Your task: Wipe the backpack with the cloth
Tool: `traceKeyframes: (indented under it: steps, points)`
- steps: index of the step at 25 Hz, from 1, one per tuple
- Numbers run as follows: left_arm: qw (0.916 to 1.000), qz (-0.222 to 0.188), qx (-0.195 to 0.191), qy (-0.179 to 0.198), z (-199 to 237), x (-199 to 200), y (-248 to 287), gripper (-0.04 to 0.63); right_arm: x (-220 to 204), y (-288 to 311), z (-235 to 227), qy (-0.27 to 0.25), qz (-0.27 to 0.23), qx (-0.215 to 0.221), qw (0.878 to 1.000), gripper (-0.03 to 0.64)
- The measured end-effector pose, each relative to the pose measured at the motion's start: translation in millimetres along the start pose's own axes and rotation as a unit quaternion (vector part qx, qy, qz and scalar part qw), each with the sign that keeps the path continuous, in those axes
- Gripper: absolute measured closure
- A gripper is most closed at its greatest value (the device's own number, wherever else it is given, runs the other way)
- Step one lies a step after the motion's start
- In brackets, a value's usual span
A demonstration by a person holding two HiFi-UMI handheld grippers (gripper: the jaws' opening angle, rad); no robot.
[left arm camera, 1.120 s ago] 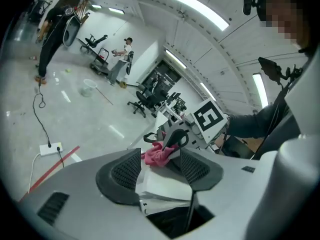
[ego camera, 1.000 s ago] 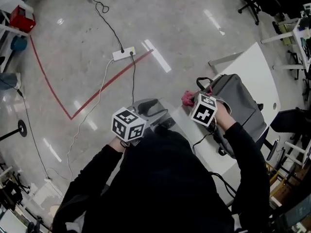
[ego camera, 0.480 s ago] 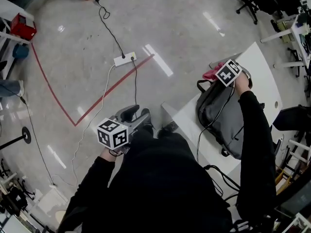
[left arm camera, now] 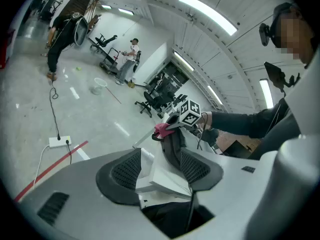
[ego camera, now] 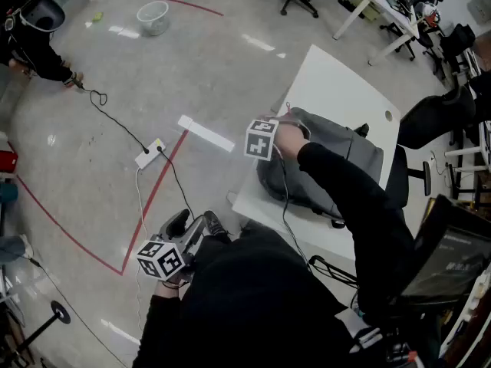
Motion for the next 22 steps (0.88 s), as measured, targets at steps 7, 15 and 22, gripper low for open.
traceKeyframes:
  steps: [7,15,22]
  points:
    - [0.9994,0.017,-0.027,0.016,-10.9,2.7,16.6,0.337,22.4,-4.8,97.2,-0.034,-0.012,0.146,0.989,0.54]
    - [0.997,0.028,-0.06,0.039,-24.4,9.1,28.3,0.337,31.2,-12.3,170.5,-0.091,-0.017,0.184,0.979,0.541]
    - [0.9945,0.047,-0.076,0.054,-30.1,14.5,32.9,0.337,-8.5,-41.2,64.0,0.073,-0.127,-0.018,0.989,0.541]
Point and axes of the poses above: the fingertips, and each gripper's own axes: y forward along the fingers, z to its left, x out of its top, the point moved 8 cm from there along -y, backward along the fingers, and after that the axes turned 14 degrees about x, right-handed, at the moved point
